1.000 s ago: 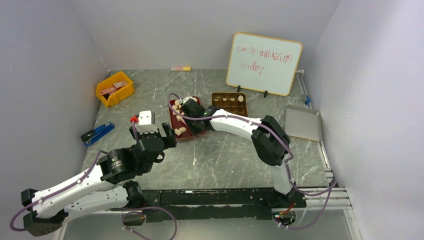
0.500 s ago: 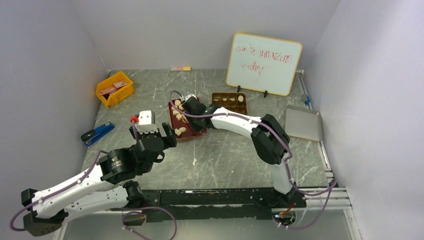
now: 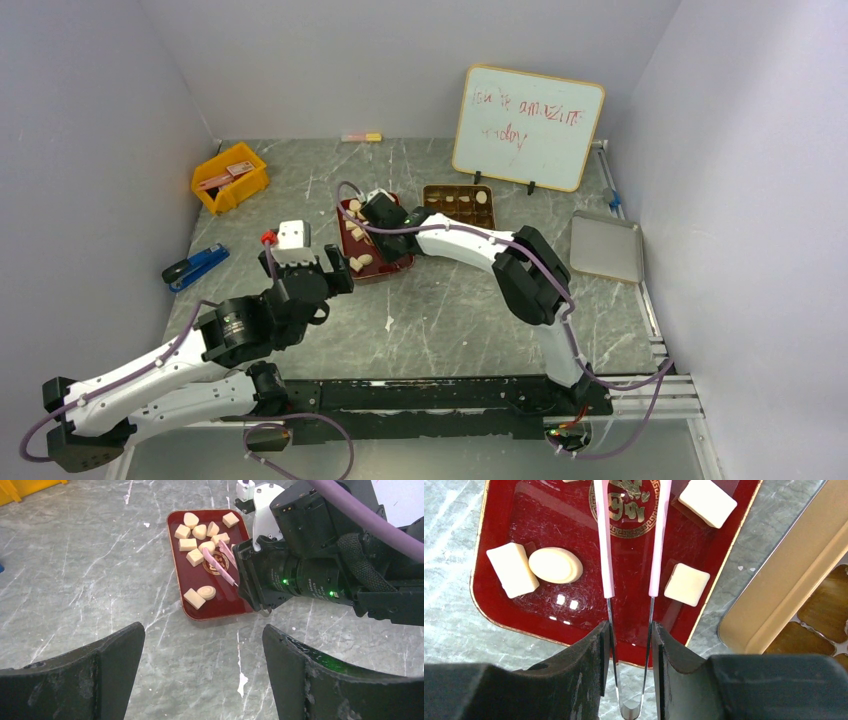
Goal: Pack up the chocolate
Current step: Pick up the fake chocolate from the plate.
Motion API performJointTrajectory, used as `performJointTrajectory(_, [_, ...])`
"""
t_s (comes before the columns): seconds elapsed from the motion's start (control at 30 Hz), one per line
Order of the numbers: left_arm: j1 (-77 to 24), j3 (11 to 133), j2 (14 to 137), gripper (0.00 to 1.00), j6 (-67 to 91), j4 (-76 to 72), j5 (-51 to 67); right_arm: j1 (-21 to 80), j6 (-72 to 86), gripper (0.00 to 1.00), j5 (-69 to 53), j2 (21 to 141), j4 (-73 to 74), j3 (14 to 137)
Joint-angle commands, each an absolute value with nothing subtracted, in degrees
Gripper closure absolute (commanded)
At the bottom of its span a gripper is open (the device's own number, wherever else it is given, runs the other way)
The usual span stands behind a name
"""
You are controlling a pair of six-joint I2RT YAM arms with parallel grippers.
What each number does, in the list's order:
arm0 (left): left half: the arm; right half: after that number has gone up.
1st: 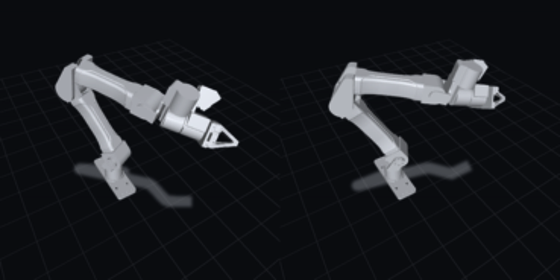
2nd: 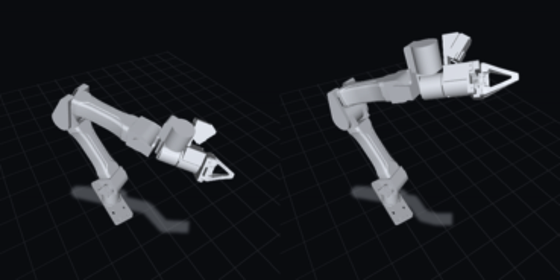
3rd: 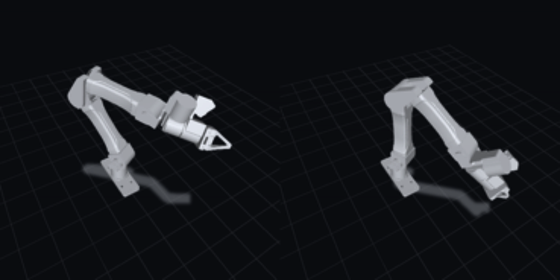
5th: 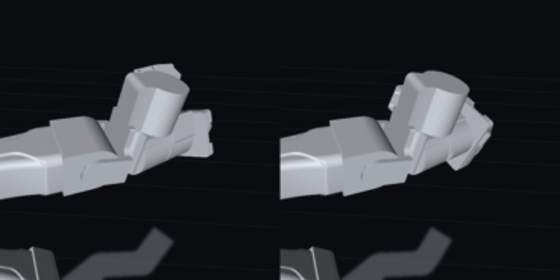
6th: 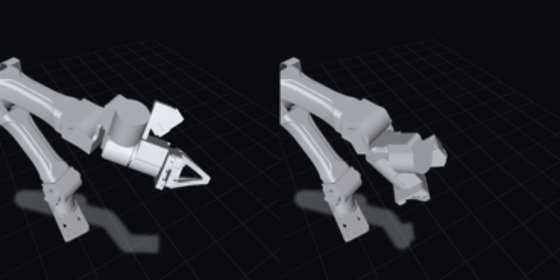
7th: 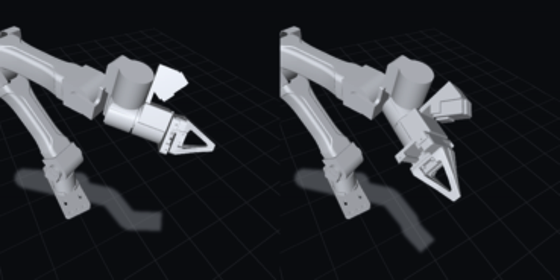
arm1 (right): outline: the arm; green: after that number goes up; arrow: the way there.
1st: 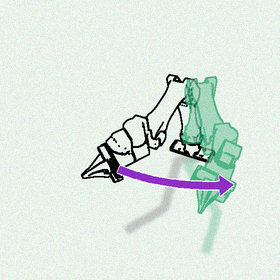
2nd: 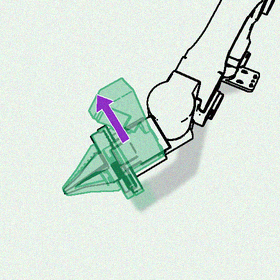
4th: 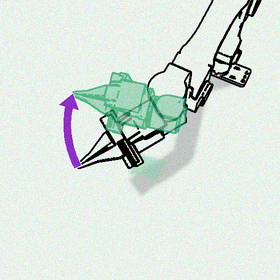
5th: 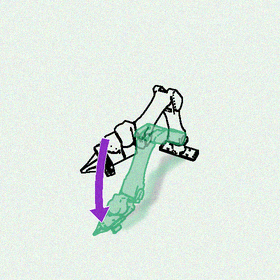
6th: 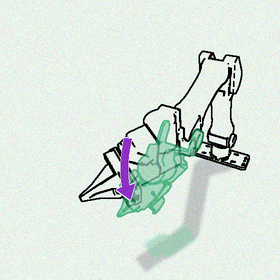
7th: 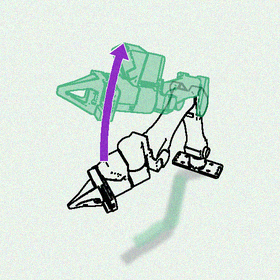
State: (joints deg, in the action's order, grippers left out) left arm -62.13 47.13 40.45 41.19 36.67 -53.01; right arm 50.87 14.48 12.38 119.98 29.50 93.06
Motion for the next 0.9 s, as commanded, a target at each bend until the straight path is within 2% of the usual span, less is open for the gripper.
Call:
performJointTrajectory(0.0, [-62.42,47.99,40.73,0.08,40.87,35.06,-54.44,50.69,13.73,0.63,11.82,119.97,28.40,96.28])
performJointTrajectory(0.63, [-62.41,47.90,40.29,0.08,40.71,35.24,-55.01,50.45,13.27,0.65,10.96,122.91,29.72,100.37])
performJointTrajectory(0.7, [-62.40,47.99,40.33,0.07,40.61,35.20,-55.19,50.44,13.29,0.67,10.83,123.26,30.01,100.95])
performJointTrajectory(0.87, [-62.40,48.07,40.43,0.07,40.27,34.81,-55.20,50.36,13.45,0.79,10.99,123.04,30.08,101.12])
